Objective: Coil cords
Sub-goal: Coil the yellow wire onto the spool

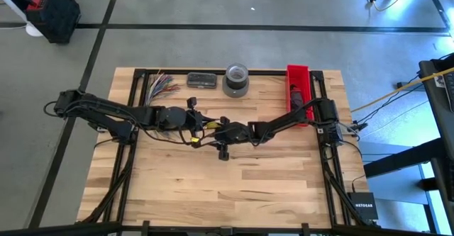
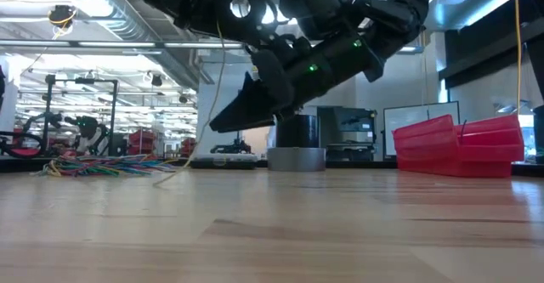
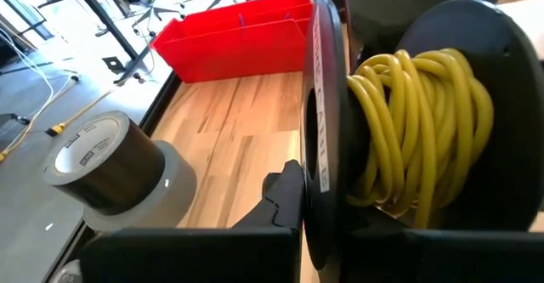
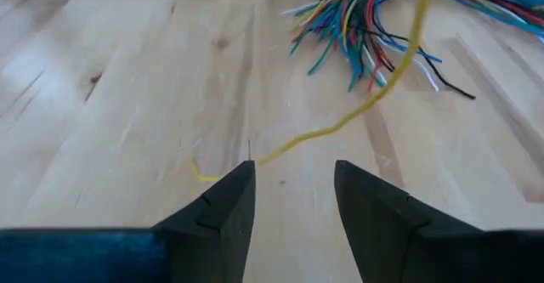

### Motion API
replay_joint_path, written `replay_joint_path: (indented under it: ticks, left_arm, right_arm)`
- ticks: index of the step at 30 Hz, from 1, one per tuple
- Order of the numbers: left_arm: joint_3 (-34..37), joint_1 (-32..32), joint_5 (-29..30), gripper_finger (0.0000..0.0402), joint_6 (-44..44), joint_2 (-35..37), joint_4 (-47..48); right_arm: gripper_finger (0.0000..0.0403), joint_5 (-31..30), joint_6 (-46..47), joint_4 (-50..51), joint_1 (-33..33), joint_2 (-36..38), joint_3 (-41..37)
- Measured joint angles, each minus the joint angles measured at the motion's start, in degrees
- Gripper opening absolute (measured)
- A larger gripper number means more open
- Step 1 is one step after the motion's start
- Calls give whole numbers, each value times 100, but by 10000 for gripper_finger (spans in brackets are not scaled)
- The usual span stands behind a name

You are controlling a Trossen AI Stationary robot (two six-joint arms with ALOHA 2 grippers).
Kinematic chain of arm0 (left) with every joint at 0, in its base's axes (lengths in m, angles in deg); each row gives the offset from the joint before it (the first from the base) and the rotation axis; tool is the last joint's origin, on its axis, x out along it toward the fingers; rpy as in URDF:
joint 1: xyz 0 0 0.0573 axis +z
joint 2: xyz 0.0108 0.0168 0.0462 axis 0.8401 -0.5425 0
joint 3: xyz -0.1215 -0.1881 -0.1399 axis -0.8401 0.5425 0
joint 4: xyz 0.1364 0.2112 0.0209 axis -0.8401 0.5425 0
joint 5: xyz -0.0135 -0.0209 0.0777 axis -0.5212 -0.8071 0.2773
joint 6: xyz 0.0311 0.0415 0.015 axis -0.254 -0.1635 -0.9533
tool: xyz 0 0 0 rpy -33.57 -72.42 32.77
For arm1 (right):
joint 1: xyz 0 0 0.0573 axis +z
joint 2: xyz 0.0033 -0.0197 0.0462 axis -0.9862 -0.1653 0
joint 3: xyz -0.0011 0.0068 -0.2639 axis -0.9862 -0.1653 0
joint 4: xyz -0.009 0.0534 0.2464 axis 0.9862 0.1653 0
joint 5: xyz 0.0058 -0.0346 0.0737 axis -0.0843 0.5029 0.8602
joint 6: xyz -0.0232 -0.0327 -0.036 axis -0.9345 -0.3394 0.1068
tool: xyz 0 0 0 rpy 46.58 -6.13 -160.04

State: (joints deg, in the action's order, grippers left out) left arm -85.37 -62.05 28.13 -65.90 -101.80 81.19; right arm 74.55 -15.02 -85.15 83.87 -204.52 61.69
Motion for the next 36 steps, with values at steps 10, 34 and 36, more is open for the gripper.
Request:
replay_joint_path:
  ticks: [10,34,36]
  left_arm:
    - [-2,2,35,0,33,4,-76]
    - [-2,-362,871,0,-39,641,800]
    - [-2,-437,870,0,-39,702,997]
  right_arm:
    - [166,-374,655,-425,-52,-84,116]
    - [9,-1859,-626,910,-42,816,-231]
    - [12,-2125,-628,904,-32,1028,-394]
